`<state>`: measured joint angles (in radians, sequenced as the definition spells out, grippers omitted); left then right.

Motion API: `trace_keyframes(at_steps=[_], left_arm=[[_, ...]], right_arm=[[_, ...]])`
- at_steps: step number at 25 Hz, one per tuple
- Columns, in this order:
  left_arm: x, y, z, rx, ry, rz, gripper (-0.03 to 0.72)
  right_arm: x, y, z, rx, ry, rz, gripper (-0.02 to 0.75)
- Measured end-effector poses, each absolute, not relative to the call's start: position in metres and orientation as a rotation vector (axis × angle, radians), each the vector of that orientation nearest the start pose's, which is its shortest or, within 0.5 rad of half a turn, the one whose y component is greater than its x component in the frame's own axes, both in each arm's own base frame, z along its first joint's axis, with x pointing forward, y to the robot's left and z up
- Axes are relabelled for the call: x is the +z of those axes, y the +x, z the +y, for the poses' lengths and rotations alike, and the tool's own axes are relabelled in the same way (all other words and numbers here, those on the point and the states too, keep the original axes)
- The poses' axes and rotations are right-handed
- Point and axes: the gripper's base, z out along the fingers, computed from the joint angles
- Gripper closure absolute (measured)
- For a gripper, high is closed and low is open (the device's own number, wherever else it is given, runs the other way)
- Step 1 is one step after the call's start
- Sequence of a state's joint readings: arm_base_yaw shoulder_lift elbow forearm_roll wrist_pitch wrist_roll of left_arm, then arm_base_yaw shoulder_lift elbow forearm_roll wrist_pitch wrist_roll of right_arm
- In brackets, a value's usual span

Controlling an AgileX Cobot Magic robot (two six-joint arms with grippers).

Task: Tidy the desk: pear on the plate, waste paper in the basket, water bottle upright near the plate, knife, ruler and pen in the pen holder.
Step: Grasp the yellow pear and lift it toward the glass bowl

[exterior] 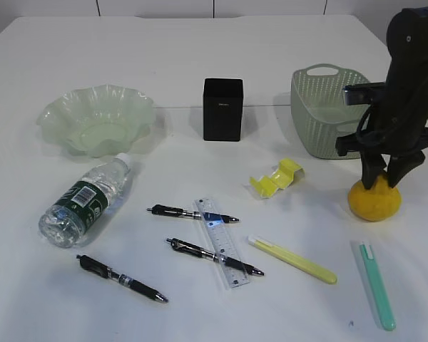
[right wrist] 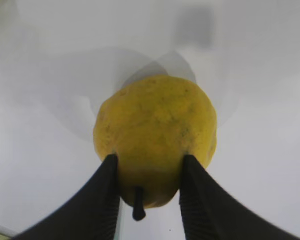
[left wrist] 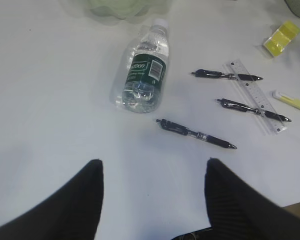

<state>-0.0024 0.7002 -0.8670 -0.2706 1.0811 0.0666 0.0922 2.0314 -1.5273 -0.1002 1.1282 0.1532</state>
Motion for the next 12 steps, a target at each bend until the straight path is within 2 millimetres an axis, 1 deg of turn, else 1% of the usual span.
trace_keyframes(at_steps=[9, 12], left_arm=[[0.355, 0.107, -0.022, -0.318, 0.041, 2.375, 0.234], [0.355, 0.107, -0.022, -0.318, 0.041, 2.375, 0.234]], right_arm=[[0.188, 0.396, 0.028, -0.143, 0.034, 3.138, 0.482], [0.197, 0.395, 0.028, -0.135, 0.037, 3.114, 0.483]])
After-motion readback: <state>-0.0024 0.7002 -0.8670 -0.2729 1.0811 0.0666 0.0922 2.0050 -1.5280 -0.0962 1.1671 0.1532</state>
